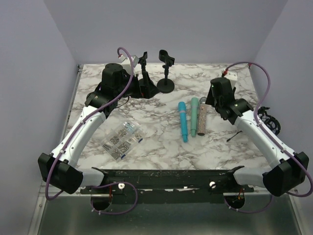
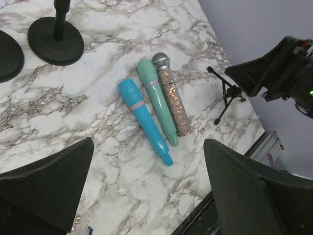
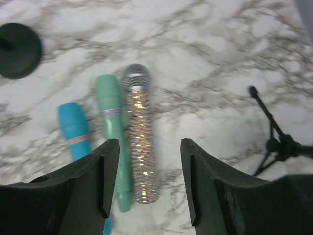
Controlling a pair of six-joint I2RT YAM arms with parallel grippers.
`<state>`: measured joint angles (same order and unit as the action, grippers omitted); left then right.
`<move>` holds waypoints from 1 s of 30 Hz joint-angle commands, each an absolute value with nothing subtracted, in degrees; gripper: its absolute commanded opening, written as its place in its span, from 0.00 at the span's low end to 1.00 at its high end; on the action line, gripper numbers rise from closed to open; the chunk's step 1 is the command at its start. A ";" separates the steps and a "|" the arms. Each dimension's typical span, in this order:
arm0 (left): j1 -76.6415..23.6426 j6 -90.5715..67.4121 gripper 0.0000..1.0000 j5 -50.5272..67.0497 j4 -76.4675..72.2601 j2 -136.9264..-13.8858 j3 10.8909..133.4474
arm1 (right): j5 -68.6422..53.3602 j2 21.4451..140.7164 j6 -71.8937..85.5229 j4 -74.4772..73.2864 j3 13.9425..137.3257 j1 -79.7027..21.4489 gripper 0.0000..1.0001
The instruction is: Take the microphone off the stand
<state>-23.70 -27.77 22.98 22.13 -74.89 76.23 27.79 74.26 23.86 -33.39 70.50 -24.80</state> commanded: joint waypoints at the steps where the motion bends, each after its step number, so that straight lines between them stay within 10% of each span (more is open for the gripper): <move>1: -23.55 -28.56 0.99 24.57 20.73 -73.09 76.29 | 48.40 69.54 31.03 -36.85 61.11 -24.78 0.58; 14: -23.65 -28.43 0.99 24.51 20.79 -73.39 76.29 | 70.15 64.49 51.08 -39.19 49.73 -21.42 0.55; 19: -23.64 -28.55 0.99 24.87 20.79 -73.39 76.32 | 74.11 67.19 57.81 -39.20 48.72 -18.62 0.89; 30: -23.64 -28.65 0.98 25.44 20.63 -73.65 76.37 | 77.23 76.23 67.04 -38.14 49.11 -14.83 0.89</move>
<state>-23.70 -28.16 23.62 21.96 -74.48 76.23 71.40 73.47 60.60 -38.68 49.52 -16.14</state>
